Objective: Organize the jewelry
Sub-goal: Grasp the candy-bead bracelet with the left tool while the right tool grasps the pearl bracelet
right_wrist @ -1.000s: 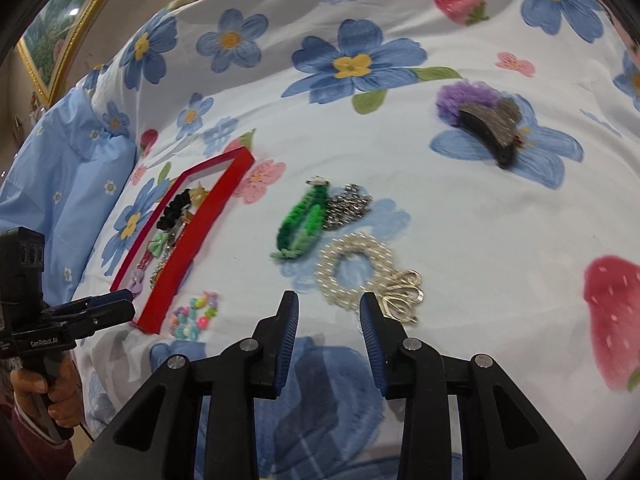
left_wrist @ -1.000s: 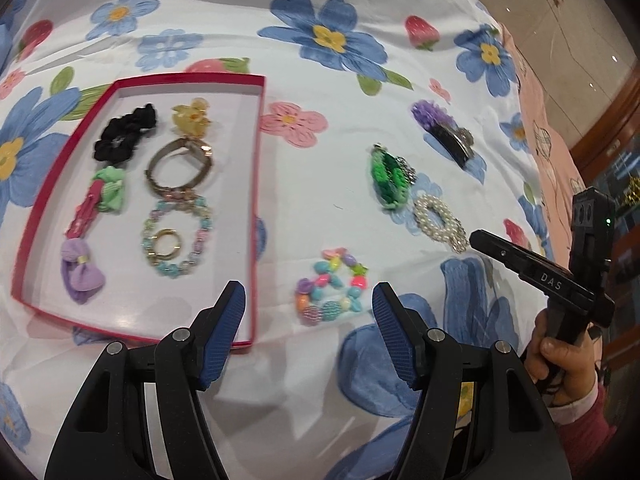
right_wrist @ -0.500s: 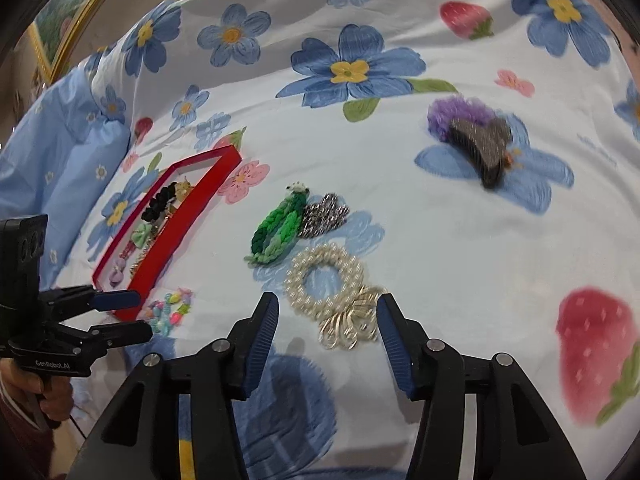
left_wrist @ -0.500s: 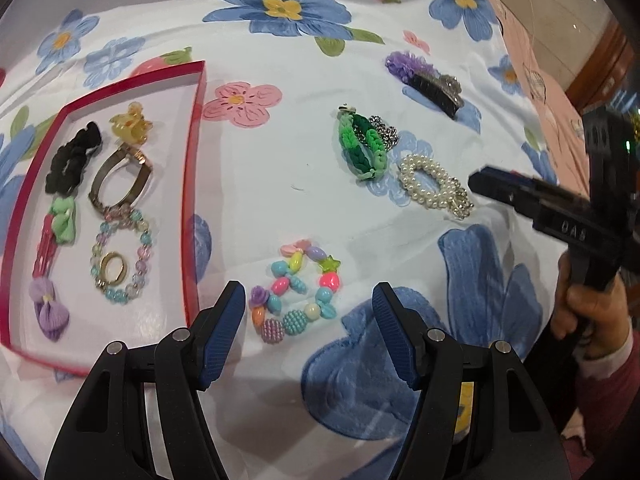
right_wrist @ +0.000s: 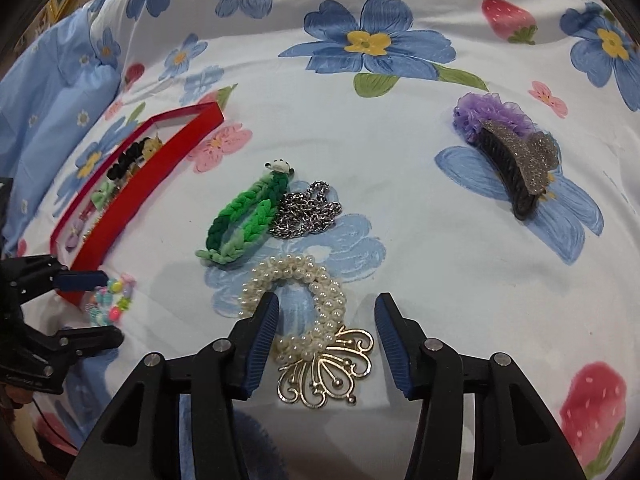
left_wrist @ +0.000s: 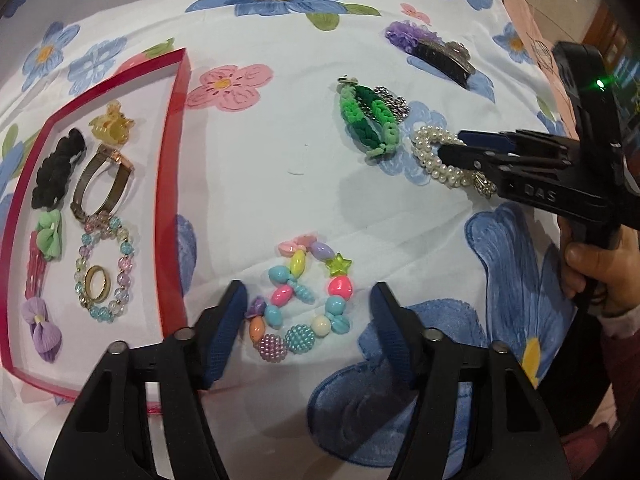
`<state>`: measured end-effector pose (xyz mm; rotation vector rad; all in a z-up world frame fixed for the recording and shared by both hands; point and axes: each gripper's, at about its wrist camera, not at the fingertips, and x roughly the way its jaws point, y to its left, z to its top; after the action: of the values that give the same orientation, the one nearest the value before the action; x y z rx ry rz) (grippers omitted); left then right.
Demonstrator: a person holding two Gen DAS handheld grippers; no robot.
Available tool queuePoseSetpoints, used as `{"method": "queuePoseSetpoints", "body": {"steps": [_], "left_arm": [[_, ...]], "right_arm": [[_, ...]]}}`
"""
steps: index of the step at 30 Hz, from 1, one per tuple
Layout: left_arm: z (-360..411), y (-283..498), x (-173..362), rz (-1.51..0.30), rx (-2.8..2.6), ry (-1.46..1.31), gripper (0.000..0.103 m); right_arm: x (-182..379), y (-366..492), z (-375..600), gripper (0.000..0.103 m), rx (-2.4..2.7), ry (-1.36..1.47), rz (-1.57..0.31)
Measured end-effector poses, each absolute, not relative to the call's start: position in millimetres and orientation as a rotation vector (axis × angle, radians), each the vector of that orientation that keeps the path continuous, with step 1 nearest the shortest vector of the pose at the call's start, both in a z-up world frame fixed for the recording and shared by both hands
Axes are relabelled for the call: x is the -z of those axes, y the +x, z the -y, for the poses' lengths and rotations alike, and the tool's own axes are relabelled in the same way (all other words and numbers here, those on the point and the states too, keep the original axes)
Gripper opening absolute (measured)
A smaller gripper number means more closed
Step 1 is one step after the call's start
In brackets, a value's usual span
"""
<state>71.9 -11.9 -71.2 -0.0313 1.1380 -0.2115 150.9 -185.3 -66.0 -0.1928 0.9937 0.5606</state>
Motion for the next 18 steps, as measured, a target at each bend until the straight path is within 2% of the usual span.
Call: {"method": "queuePoseSetpoints", "body": {"steps": [2,3,4,5,9,16,17,18], "left_arm": [[15,72,72,-1.134,0.221,-0.021,0.044],[17,72,71,-1.131,0.231,-0.011,0.033],[18,71,71,-1.131,0.243,-0.006,0.027],[19,71,70,-1.13,0.251,-0.006,0.017],[20,69,68,-1.121,0.258,-0.024,0.013],[10,59,51,-1.07,0.29,-0.132,0.013],[8,56,47,-1.057,0.291,-0.148,0.007],[6,55,44,-1.048,0.292,-0.16,0.007]], "right_arm": [[67,150,185,0.031,-0.549,-0.203,-0.988],[67,150,186,0.021,-0.554,-0.196,-0.99],[66,150,187,0.016,-0.555,-0.189,-0.993],[66,150,188,0.016,-0.555,-0.183,-0.993],[62,144,196,0.014,-0.557,-0.126,-0.988],[46,128,213,0.014,-0.578,0.037,-0.977],[41,125,214,0.014,-0.585,0.051,-0.97],[38,122,214,0.014,-0.588,0.056,-0.965]]}}
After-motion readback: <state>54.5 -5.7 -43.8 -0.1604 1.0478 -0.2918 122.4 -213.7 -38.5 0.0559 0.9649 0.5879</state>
